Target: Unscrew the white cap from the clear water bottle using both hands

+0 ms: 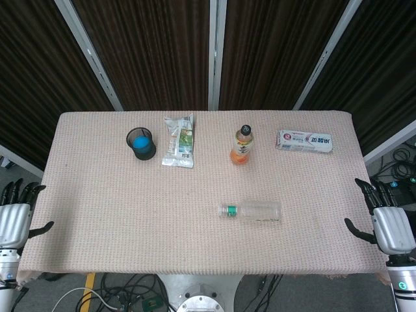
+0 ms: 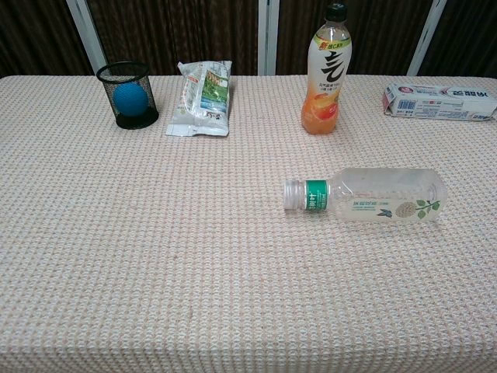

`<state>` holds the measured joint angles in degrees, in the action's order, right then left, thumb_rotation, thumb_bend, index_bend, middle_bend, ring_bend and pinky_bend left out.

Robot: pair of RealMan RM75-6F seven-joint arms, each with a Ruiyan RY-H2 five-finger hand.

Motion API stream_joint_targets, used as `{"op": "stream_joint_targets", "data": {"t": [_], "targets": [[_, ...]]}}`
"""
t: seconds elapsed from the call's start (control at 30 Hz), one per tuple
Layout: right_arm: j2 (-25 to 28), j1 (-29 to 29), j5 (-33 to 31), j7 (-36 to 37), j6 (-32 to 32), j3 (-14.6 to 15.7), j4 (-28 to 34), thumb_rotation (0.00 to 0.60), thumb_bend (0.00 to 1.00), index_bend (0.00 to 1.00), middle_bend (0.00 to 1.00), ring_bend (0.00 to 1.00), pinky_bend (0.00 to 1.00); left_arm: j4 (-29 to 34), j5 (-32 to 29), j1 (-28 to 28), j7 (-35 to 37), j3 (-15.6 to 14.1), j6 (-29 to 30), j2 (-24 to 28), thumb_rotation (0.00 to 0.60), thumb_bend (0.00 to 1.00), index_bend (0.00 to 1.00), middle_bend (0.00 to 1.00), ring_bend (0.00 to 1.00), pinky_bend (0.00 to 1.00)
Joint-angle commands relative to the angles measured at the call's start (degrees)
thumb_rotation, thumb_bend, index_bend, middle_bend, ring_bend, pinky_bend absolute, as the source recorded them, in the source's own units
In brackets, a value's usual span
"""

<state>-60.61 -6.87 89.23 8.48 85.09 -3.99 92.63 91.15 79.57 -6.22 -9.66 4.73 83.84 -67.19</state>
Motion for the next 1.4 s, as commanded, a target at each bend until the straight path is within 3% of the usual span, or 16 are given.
{"op": "stream_joint_targets", "data": {"t": [0.03,0.3,0.4,0.63,1.0,1.4], "targets": [[-0.02,-0.03,0.06,0.06,-0.04,0.03,0.02,0.600,0.19,0.00,0.10,0.00,0.01,0.01,-0.16,-0.09,-0.12,-0.07,-0.33,0.01,0.600,0.10,0.20,0.16,0.02,0.01],[0.56,-0.53,1.17,1.50,-0.89,0.63,0.11,0.600,0.19,0.00,0.10,0.00,0.01,0.60,0.01,0.16,-0.08,-0.55,-0.43,0.04,0.600,0.10,0.20,0.16,0.02,0.01],[0.41,-1.55,3.48,6.16,-1.72,1.35,0.29,0.600,0.19,0.00,0.10,0.00,0.01,0.59,0.09,0.19,-0.01,-0.44,-0.17,-0.05,0.600,0.10,0.20,0.16,0.02,0.01],[-0.79,-6.96,7.19,8.58,-9.19,2.74,1.07,0.600,0.17,0.00,0.09,0.00,0.01,0.52,0.51,0.36,0.30,-0.48,0.31,-0.08,0.600,0.10,0.20,0.16,0.02,0.01],[-9.33,-18.81,0.95,4.88,-28.52,0.69,-2.03,0.600,0.09,0.00,0.08,0.00,0.01,-0.94,0.12,0.30,1.76,-0.53,-0.48,-0.56,0.600,0.10,0.20,0.16,0.02,0.01],[-18.01,-23.93,-1.72,1.37,-33.93,0.67,-8.47,0.600,0.09,0.01,0.17,0.02,0.07,-2.62,0.11,0.03,3.32,-0.60,-1.35,-1.04,0.600,0.10,0.20,0.16,0.02,0.01]]}}
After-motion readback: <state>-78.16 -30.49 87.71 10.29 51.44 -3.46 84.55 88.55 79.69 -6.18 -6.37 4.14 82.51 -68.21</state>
